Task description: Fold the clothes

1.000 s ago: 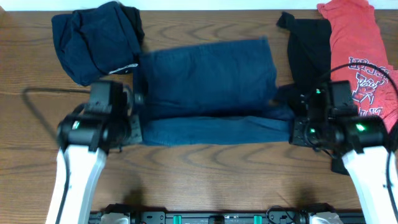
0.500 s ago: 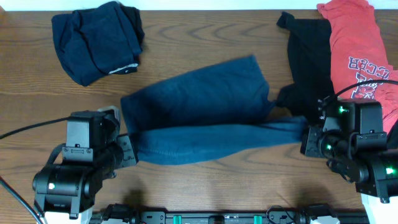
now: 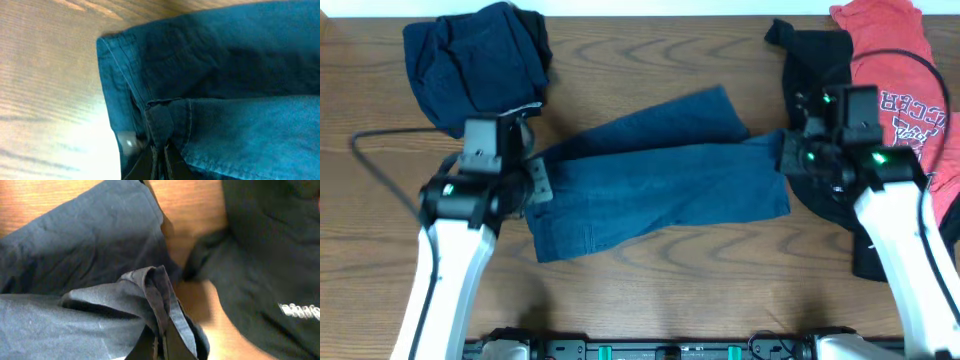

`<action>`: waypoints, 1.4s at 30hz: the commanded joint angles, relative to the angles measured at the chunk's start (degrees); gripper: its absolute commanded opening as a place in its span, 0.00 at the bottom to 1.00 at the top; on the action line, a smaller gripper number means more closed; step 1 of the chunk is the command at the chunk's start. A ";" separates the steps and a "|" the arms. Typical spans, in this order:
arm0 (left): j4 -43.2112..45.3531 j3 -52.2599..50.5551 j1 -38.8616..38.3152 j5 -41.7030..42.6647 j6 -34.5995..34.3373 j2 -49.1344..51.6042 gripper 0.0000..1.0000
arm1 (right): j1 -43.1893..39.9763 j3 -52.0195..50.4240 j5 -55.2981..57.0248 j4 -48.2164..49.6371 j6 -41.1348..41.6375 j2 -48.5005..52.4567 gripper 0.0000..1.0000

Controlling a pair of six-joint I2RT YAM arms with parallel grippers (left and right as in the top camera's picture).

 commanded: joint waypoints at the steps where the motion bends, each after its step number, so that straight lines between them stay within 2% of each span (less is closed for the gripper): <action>1: 2.67 -0.02 0.44 -6.67 -1.05 4.83 0.06 | -0.52 0.44 -0.31 5.14 -2.29 5.62 0.01; 5: 7.76 -0.02 0.48 -11.37 -5.60 9.51 0.06 | -0.52 0.44 -2.01 14.58 -4.07 11.04 0.01; 9: 11.08 -0.02 0.90 -11.82 -8.02 12.26 0.06 | -0.39 0.44 -2.25 22.88 -4.22 15.26 0.01; 14: 11.74 -0.02 2.49 -16.79 -13.33 15.28 0.06 | 1.57 0.44 -3.52 34.42 -5.31 21.07 0.01; 20: 11.78 -0.04 5.38 -17.51 -16.92 17.59 0.06 | 5.44 0.44 -3.43 46.93 -5.25 28.24 0.01; 25: 11.58 -0.13 7.15 -18.36 -18.12 18.40 0.06 | 8.90 0.46 -1.81 56.24 -4.98 33.77 0.01; 32: 11.63 -0.13 8.52 -18.80 -18.05 18.51 0.06 | 11.17 0.46 2.78 63.17 -4.59 36.48 0.03; 33: 11.63 -0.13 8.55 -18.80 -18.03 18.53 0.11 | 11.17 0.46 2.78 64.30 -4.59 36.48 0.20; 34: 11.63 -0.13 8.55 -18.80 -18.03 18.56 0.27 | 11.17 0.46 2.78 65.05 -4.59 36.48 0.39; 35: 11.63 -0.13 8.55 -18.80 -18.03 18.60 0.55 | 11.17 0.46 2.75 65.85 -4.59 36.48 0.75; 36: 11.63 -0.13 8.55 -18.80 -17.99 18.62 0.73 | 11.17 0.48 2.75 66.45 -4.59 36.46 0.99; 38: 11.63 -0.13 8.57 -18.82 -17.33 18.64 0.92 | 11.17 0.68 2.47 66.42 -4.61 36.13 0.99; 39: 11.63 -0.11 8.68 -19.15 -17.33 18.60 0.98 | 11.15 0.72 1.77 65.92 -4.61 35.78 0.99; 40: 11.58 -0.11 8.90 -19.50 -17.33 18.56 1.00 | 11.06 0.74 0.70 64.81 -4.61 35.06 0.99; 42: 11.28 -0.11 9.55 -19.82 -16.68 17.92 0.98 | 10.95 0.74 -0.76 62.23 -4.61 33.51 0.99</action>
